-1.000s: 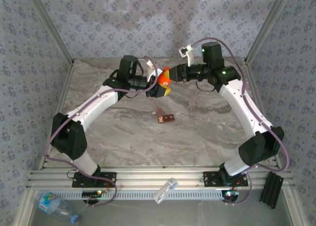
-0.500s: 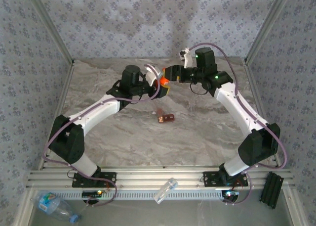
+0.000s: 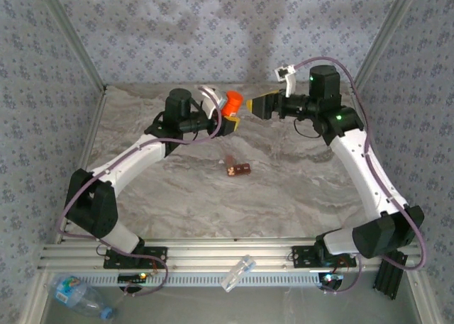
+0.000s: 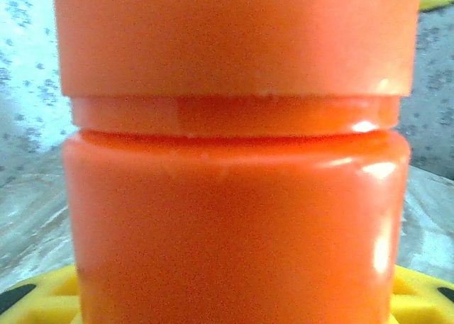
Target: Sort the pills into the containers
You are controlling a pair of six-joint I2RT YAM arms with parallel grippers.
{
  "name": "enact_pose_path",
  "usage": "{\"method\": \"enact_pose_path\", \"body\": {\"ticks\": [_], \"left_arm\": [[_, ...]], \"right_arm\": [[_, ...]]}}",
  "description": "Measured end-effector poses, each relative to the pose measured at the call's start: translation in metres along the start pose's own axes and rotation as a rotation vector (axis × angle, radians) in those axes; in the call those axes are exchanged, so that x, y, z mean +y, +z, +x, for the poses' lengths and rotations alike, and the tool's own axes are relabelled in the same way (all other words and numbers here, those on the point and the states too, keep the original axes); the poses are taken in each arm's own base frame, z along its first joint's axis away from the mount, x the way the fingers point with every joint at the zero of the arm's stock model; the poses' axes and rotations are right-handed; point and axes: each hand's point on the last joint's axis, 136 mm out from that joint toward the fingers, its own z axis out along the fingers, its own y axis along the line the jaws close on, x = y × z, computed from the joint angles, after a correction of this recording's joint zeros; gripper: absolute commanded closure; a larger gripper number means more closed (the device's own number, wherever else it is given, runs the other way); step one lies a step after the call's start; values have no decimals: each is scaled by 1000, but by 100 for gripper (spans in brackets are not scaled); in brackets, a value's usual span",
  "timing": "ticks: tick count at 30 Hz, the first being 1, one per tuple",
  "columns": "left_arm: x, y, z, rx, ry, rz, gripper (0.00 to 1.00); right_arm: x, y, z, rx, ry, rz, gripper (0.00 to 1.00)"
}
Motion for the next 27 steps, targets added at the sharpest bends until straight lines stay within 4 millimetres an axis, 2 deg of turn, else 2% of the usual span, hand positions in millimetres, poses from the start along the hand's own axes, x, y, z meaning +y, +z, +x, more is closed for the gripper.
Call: {"method": "enact_pose_path", "body": {"ticks": [7,10,20,27], "left_arm": [[-27,-4,-19,-15,8,149,100],[-32,-5,-18,-7,0,182,100],[-38,-5,-14,14,-17,213,100],[-38,-5,-15,18,-22,216,100]], "right_arm": [[-7,11,0,50,-3,-28,17],[-8,18,3,70,7,-41,18],[5,28,4,91,-14,-91,23],[5,33,5,100,-14,-96,30]]}}
